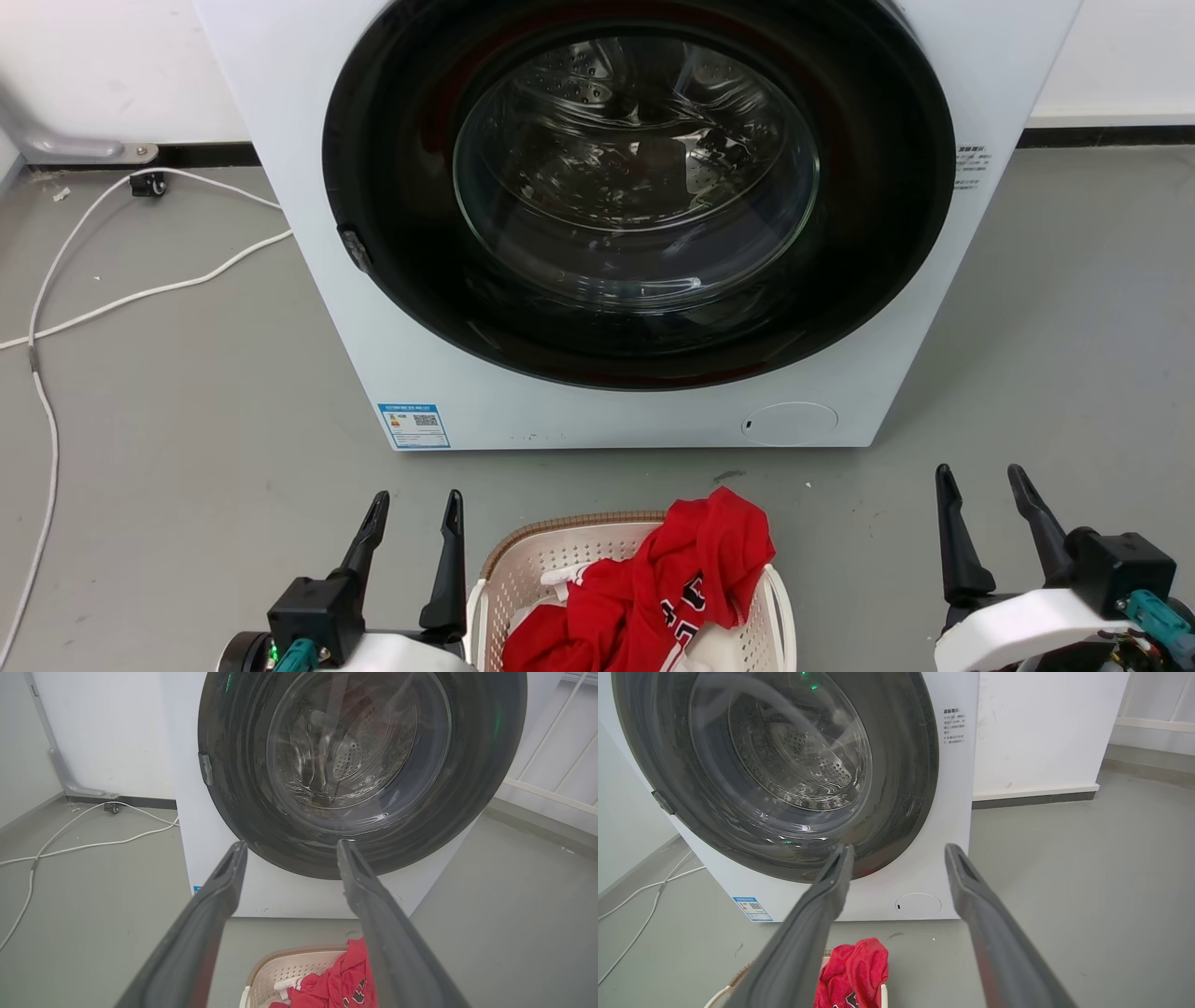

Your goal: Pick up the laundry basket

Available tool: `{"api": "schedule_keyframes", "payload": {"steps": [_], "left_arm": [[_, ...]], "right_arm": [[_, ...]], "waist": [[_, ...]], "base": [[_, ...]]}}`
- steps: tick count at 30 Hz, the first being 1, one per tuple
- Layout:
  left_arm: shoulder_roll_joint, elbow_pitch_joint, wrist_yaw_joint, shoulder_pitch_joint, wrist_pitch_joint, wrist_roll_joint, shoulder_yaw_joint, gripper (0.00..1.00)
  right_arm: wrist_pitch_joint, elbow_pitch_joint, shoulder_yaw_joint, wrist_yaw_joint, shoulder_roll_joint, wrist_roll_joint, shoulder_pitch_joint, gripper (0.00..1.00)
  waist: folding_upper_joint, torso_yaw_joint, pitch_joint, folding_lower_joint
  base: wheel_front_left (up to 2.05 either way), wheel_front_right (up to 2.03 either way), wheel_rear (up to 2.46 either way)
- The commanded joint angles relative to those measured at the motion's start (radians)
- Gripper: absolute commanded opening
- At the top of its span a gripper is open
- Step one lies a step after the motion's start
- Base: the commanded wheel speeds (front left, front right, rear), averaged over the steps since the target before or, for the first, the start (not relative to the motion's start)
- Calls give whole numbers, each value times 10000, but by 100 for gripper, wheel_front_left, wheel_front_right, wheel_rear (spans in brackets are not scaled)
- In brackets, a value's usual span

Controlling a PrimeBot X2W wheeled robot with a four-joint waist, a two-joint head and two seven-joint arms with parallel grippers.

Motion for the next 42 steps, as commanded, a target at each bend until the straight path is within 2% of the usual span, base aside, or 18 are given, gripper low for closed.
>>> {"api": "schedule_keyframes", "payload": {"steps": [1,6,18,32,42], "left_arm": [[25,-36,14,5,-108,252,-31,100],[-90,26,24,108,-201,482,58,100],[-343,38,-323,298,-447,1358,375,100],[-468,-132,-381,426,-676,2414,416,100],[-541,-50,-488,390,-686,2340,537,100]], "right_arm": [[-102,-28,28,17,-17,-251,-14,100],[-240,-15,109,10,-16,-587,8,100],[-524,30,242,11,-13,-902,65,100],[-781,1,298,11,-11,-1588,96,100],[-787,27,285,11,-10,-1422,39,100]], "waist": [[0,-4,-1,0],[0,-7,-16,0],[0,6,-53,0],[0,-31,-40,0],[0,-6,-21,0]], "base": [[0,0,0],[0,0,0],[0,0,0],[0,0,0],[0,0,0]]}}
